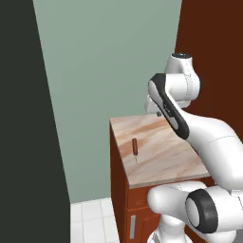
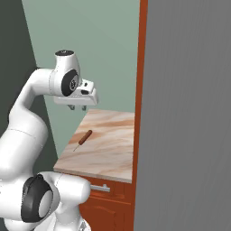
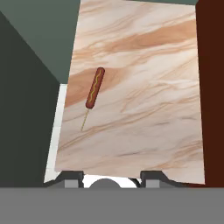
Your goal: Store the hot dog in the freezer for long-term storage. Close the freezer door after placing the cooked food.
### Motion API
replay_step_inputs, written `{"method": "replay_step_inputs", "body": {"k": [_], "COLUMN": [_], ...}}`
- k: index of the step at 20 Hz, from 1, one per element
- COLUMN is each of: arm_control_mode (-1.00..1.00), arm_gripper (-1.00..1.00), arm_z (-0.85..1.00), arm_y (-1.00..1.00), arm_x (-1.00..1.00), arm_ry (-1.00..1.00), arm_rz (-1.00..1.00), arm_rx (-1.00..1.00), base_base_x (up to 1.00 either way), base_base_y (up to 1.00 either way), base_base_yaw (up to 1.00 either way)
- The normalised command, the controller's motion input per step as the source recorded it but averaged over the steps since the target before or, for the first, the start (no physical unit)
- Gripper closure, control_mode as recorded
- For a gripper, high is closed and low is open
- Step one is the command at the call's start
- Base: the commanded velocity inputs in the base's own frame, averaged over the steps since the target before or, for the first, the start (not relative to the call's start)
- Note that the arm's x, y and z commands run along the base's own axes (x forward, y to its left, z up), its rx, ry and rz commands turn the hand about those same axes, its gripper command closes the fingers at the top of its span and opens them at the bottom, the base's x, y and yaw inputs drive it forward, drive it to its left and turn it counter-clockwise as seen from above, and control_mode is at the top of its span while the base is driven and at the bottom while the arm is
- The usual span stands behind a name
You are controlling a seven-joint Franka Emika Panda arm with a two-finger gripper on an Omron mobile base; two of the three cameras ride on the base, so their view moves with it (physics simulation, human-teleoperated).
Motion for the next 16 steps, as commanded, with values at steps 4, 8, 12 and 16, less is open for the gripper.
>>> {"method": "replay_step_inputs", "body": {"k": [4, 8, 12, 16], "arm_control_mode": [-1.0, -1.0, -1.0, -1.0], "arm_gripper": [-1.0, -1.0, -1.0, -1.0], "arm_z": [-0.07, -0.45, -0.51, -0.54], "arm_y": [0.0, 0.21, 0.11, 0.12], "arm_x": [0.0, 0.0, 0.11, 0.15], "arm_ry": [0.06, 0.16, 0.17, 0.02], "arm_rz": [-0.01, -0.07, -0.18, -0.25], "arm_rx": [0.0, 0.0, 0.0, 0.0], "base_base_x": [0.0, 0.0, 0.0, 0.0], "base_base_y": [0.0, 0.0, 0.0, 0.0], "base_base_yaw": [0.0, 0.0, 0.0, 0.0]}}
